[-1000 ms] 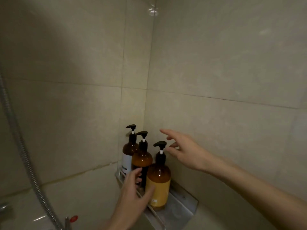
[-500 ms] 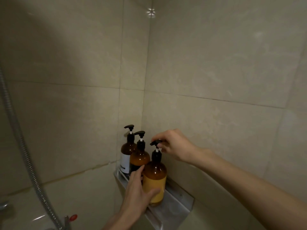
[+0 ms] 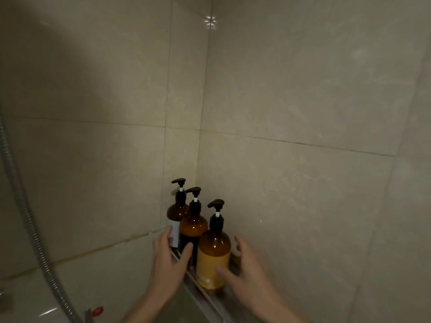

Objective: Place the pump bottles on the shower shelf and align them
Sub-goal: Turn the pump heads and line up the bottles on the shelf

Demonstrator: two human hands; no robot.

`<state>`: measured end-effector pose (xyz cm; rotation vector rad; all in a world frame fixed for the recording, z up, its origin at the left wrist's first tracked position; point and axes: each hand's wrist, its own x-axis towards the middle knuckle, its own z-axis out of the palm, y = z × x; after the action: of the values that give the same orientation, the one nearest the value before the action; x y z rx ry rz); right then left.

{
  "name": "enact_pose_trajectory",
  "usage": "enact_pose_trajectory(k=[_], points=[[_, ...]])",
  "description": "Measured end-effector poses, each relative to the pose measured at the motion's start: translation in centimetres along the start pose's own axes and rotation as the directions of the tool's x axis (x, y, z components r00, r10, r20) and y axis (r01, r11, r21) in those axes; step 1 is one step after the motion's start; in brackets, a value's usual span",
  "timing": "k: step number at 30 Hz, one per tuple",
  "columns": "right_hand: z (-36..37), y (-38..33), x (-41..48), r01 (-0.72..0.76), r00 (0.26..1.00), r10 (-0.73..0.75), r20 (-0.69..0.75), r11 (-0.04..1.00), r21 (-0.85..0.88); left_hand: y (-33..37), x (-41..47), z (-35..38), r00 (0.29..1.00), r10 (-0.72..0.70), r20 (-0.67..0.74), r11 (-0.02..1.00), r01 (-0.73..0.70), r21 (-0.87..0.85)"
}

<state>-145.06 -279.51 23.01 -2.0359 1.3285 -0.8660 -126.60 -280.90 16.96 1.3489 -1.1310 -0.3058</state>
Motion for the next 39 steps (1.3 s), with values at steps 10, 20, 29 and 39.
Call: enact_pose_trajectory(k=[10,20,29,39], points=[[1.2,0.8,1.7,-0.053,0.999,0.053,0.002,0.997,0.055,-1.5,4.5,-1.2,0.97,0.056,0.238,0.988,-0.088,0.126],[1.0,0.8,2.5,-0.002,0.999,-0.002,0.034,0.993,0.117,-1.4,5.0,-1.2,0.967,0.096,0.237,0.981,-0.132,0.14],[1.1,1.0,2.5,0.012,1.0,-0.014,0.017,0.996,0.092,-1.7,5.2,-1.2,0.963,0.124,0.241,0.979,-0.158,0.126],[0.8,0.6,2.7,0.021,0.999,-0.022,0.028,0.998,0.066,-2.1,5.5,-1.5,0.969,0.082,0.234,0.982,-0.119,0.15]])
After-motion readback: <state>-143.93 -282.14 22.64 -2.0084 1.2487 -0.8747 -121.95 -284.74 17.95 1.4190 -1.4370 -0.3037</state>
